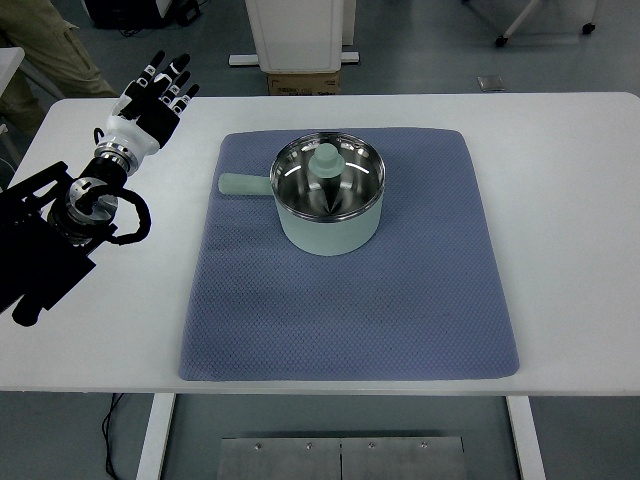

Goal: Rotate green pot handle

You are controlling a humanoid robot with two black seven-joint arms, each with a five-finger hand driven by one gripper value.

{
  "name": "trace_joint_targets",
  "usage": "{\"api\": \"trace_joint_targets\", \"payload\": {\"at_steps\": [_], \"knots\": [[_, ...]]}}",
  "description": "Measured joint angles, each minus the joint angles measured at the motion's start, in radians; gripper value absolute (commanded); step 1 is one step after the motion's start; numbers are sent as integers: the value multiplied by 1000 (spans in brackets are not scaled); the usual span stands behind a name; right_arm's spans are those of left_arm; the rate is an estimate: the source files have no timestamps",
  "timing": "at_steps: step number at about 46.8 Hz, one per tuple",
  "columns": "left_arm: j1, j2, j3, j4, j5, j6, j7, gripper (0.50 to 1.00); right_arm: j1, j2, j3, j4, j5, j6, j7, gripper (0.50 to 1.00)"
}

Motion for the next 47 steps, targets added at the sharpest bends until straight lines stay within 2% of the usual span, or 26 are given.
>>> {"api": "trace_joint_targets", "payload": {"at_steps": [47], "knots": [[21, -56, -15, 4, 63, 11, -23, 1000, 0, 0, 0, 0, 0, 0, 0, 1000]]}}
